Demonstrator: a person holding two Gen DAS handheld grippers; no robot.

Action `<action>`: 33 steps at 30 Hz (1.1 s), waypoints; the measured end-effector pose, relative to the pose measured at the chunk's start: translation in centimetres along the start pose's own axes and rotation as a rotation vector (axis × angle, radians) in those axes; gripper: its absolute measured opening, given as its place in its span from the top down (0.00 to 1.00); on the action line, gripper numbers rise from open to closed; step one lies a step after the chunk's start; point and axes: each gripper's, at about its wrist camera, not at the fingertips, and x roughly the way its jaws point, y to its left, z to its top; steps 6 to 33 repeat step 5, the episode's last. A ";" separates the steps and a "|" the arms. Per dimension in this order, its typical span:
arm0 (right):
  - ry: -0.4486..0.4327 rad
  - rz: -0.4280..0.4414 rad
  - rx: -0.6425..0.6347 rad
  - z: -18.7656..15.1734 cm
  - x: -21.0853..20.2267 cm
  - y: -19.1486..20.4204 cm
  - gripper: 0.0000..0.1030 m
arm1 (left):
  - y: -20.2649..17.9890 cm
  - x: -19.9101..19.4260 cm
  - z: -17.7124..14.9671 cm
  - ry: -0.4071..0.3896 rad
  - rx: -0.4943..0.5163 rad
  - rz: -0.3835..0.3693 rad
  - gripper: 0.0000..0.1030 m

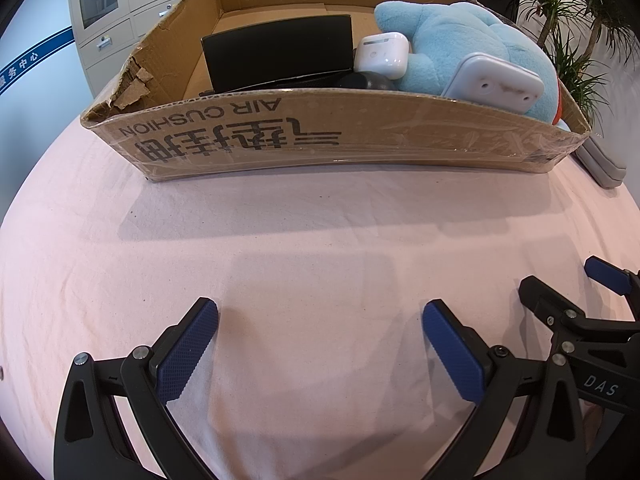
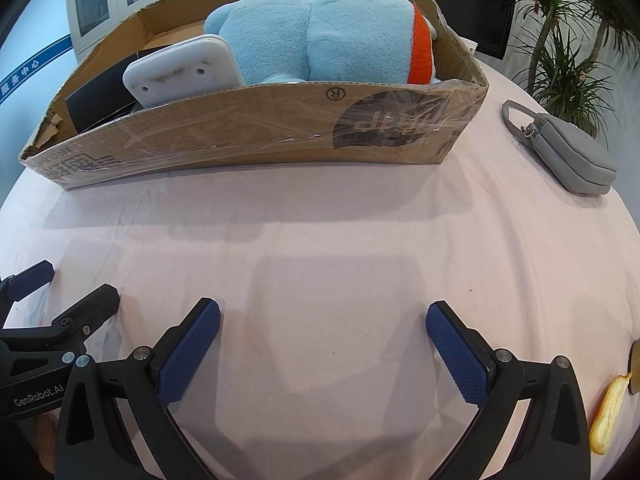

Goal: Organize objects

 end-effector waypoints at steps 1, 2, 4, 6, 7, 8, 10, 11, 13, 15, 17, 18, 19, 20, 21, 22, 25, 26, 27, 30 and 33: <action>0.000 0.000 0.000 0.0 0.0 0.0 0.00 | 0.0 0.0 0.0 -0.001 -0.002 -0.004 0.01; 0.000 0.000 0.000 0.0 0.0 0.0 0.00 | 0.3 -0.2 -0.2 -0.003 0.000 -0.013 0.01; 0.000 0.000 0.000 0.0 0.0 0.0 0.00 | 0.3 -0.2 -0.3 -0.006 -0.001 -0.028 0.01; 0.000 0.000 0.000 0.0 0.0 0.0 0.00 | 0.2 -0.1 -0.3 -0.004 0.004 -0.020 0.01; 0.000 0.000 0.000 0.0 0.0 0.0 0.00 | 0.2 -0.1 -0.3 -0.004 0.004 -0.020 0.01; 0.000 0.000 0.000 0.0 0.0 0.0 0.00 | 0.2 -0.1 -0.3 -0.004 0.004 -0.020 0.01; 0.000 0.000 0.000 0.0 0.0 0.0 0.00 | 0.2 -0.1 -0.3 -0.004 0.004 -0.020 0.01; 0.000 0.000 0.000 0.0 0.0 0.0 0.00 | 0.2 -0.1 -0.3 -0.004 0.004 -0.020 0.01; 0.000 0.000 0.000 0.0 0.0 0.0 0.00 | 0.2 -0.1 -0.3 -0.004 0.004 -0.020 0.01; 0.000 0.000 0.000 0.0 0.0 0.0 0.00 | 0.2 -0.1 -0.3 -0.004 0.004 -0.020 0.01; 0.000 0.000 0.000 0.0 0.0 0.0 0.00 | 0.2 -0.1 -0.3 -0.004 0.004 -0.020 0.01; 0.000 0.000 0.000 0.0 0.0 0.0 0.00 | 0.2 -0.1 -0.3 -0.004 0.004 -0.020 0.01; 0.000 0.000 0.000 0.0 0.0 0.0 0.00 | 0.2 -0.1 -0.3 -0.004 0.004 -0.020 0.01; 0.000 0.000 0.000 0.0 0.0 0.0 0.00 | 0.2 -0.1 -0.3 -0.004 0.004 -0.020 0.01; 0.000 0.000 0.000 0.0 0.0 0.0 0.00 | 0.2 -0.1 -0.3 -0.004 0.004 -0.020 0.01; 0.000 0.000 0.000 0.0 0.0 0.0 0.00 | 0.2 -0.1 -0.3 -0.004 0.004 -0.020 0.01; 0.000 0.000 0.000 0.0 0.0 0.0 0.00 | 0.2 -0.1 -0.3 -0.004 0.004 -0.020 0.01; 0.000 0.000 0.000 0.0 0.0 0.0 0.00 | 0.2 -0.1 -0.3 -0.004 0.004 -0.020 0.01; 0.000 0.000 0.000 0.0 0.0 0.0 0.00 | 0.2 -0.1 -0.3 -0.004 0.004 -0.020 0.01; 0.000 0.000 0.000 0.0 0.0 0.0 0.00 | 0.2 -0.1 -0.3 -0.004 0.004 -0.020 0.01; 0.000 0.000 0.000 0.0 0.0 0.0 0.00 | 0.2 -0.1 -0.3 -0.004 0.004 -0.020 0.01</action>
